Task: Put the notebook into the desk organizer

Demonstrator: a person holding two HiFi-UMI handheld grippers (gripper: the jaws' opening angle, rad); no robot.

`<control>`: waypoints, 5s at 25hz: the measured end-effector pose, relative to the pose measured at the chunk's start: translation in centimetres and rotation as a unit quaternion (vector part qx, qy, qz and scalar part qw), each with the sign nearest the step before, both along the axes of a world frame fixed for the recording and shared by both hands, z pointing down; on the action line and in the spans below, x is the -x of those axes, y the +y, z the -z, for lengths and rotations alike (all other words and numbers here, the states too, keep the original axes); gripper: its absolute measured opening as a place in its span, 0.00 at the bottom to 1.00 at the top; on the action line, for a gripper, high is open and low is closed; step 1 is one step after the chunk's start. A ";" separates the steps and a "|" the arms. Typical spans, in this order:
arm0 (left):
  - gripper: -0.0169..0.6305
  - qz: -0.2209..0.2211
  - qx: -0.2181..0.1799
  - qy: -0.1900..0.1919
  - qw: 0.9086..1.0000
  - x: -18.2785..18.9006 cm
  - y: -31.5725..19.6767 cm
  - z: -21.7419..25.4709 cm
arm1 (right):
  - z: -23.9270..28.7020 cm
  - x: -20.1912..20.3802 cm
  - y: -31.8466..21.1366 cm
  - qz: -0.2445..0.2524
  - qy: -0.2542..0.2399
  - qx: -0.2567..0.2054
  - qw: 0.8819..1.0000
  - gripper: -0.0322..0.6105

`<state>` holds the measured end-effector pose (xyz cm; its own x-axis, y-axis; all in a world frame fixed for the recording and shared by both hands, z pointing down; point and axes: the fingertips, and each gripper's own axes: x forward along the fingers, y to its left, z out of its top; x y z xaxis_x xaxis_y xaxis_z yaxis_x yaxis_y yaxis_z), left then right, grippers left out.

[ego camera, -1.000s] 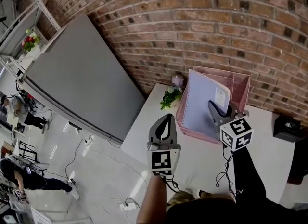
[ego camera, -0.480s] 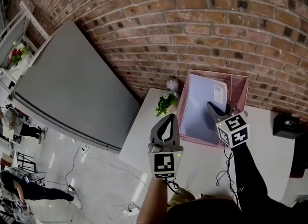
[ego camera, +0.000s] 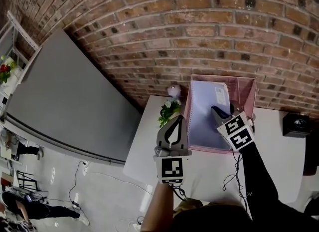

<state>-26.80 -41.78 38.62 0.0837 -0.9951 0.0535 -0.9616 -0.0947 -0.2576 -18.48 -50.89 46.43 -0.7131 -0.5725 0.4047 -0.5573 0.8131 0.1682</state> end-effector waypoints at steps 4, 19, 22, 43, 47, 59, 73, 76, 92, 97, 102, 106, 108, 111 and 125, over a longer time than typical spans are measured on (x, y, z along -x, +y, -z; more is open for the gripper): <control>0.04 -0.012 0.001 -0.001 1.000 0.4 -1.2 0.0 | -0.9 0.0 -0.9 -0.015 0.025 0.008 1.000 0.20; 0.04 -0.026 0.014 0.007 1.000 2.2 -4.0 -1.1 | -3.0 1.1 -3.8 -0.035 0.110 -0.008 0.993 0.32; 0.04 -0.029 0.016 0.009 0.999 2.2 -4.3 -1.4 | -3.5 0.9 -4.1 -0.035 0.123 -0.009 0.992 0.40; 0.04 -0.030 0.021 0.010 0.999 1.5 -4.7 -1.7 | -3.2 0.8 -4.6 -0.049 0.136 -0.034 0.989 0.64; 0.04 -0.029 0.019 0.009 0.999 1.5 -4.5 -1.5 | -3.1 0.6 -4.5 -0.051 0.139 -0.037 0.988 0.64; 0.04 -0.031 0.020 0.013 0.999 0.9 -4.2 -1.2 | -2.3 0.1 -4.0 -0.052 0.133 -0.045 0.989 0.64; 0.04 -0.020 0.020 0.011 1.000 0.7 -3.5 -0.8 | -1.8 -0.4 -3.1 -0.048 0.120 -0.046 0.991 0.64; 0.04 -0.015 0.018 0.013 1.000 0.6 -3.2 -0.6 | -1.7 -0.4 -2.8 -0.045 0.113 -0.043 0.992 0.65; 0.04 0.021 0.022 0.016 0.999 -1.0 -0.1 0.4 | 0.6 -1.6 0.7 -0.005 0.007 -0.022 1.000 0.64; 0.04 0.036 0.025 0.019 0.999 -1.8 1.5 0.5 | 1.1 -2.8 2.4 0.012 -0.016 -0.037 0.999 0.64; 0.04 0.039 0.019 0.021 0.999 -2.7 2.7 1.2 | 2.2 -3.7 4.0 0.022 -0.075 -0.027 0.997 0.64; 0.04 0.025 0.010 0.017 0.999 -3.2 3.3 2.1 | 3.3 -4.5 5.0 0.010 -0.109 -0.021 0.994 0.64; 0.04 0.019 0.012 0.017 1.000 -3.0 3.7 2.2 | 3.9 -4.7 5.5 0.001 -0.124 -0.019 0.992 0.64; 0.04 0.006 0.018 0.018 1.000 -2.6 4.3 2.0 | 4.4 -4.9 6.4 -0.017 -0.135 -0.022 0.990 0.64; 0.04 -0.070 0.012 0.042 0.997 -2.9 8.6 2.8 | 6.4 -6.0 13.3 -0.090 -0.177 -0.040 0.979 0.64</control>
<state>-23.93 -33.13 35.81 0.2260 -0.9720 0.0646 -0.9569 -0.2340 -0.1722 -12.51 -37.54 40.07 -0.6851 -0.7217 0.0988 -0.7255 0.6883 -0.0029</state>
